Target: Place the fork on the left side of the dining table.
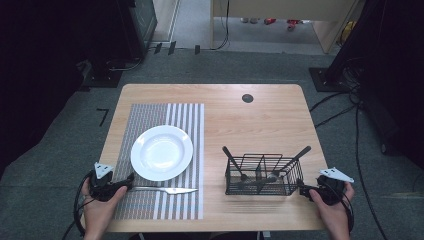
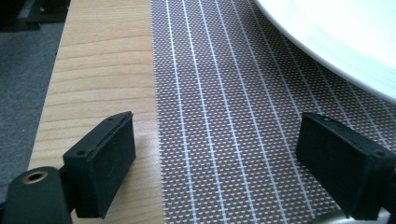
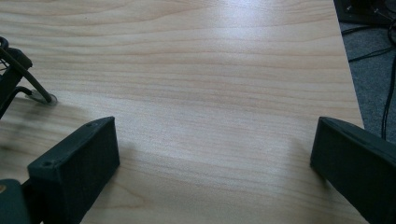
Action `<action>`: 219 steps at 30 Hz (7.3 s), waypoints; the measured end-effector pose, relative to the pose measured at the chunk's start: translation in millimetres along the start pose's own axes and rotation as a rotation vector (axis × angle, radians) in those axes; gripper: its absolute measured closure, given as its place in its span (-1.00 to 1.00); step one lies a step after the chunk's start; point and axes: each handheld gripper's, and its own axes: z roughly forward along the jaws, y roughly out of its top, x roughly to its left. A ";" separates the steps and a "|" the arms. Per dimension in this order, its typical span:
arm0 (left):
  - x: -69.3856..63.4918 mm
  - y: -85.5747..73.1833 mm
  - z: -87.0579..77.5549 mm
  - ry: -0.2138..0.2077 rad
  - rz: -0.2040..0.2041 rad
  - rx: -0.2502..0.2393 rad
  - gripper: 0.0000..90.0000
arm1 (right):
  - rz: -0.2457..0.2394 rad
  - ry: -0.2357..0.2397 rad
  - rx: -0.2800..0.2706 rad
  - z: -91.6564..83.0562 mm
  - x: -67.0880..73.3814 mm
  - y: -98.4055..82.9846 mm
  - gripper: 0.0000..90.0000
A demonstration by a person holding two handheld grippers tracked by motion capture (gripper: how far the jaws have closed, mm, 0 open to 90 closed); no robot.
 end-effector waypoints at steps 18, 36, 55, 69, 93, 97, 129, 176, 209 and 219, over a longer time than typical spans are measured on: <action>-5.3 14.9 -36.6 -0.008 -0.061 -0.075 -0.80 | 0.000 0.000 0.000 0.0 0.0 0.0 -0.98; -52.5 47.1 -59.7 -0.136 -0.007 -0.149 -0.80 | -0.003 0.002 -0.001 0.4 -0.4 0.3 -0.98; -107.9 77.7 -62.6 -0.270 0.066 -0.178 -0.80 | -0.003 0.002 -0.001 0.4 -0.4 0.3 -0.98; -141.5 92.4 -62.7 -0.344 0.103 -0.188 -0.80 | -0.003 0.002 -0.001 0.4 -0.4 0.3 -0.98; -205.9 113.2 -55.3 -0.498 0.172 -0.182 -0.78 | -0.004 0.002 -0.002 0.5 -0.5 0.3 -0.98; -211.9 115.3 -53.5 -0.520 0.170 -0.180 -0.78 | -0.004 0.002 -0.002 0.5 -0.5 0.3 -0.98; -257.8 124.8 -35.1 -0.725 0.147 -0.115 0.11 | 0.000 0.003 -0.002 0.4 -0.4 0.3 -0.98; -267.0 137.2 -22.9 -0.832 0.094 -0.167 0.93 | 0.000 0.003 -0.002 0.4 -0.4 0.2 -0.98; -220.2 167.3 -72.2 -0.915 0.024 -0.371 0.98 | -0.002 0.003 -0.004 0.5 -0.5 0.2 -0.98; -196.7 188.6 -70.9 -0.942 -0.063 -0.404 0.98 | 0.000 0.002 -0.003 0.5 -0.3 0.2 -0.98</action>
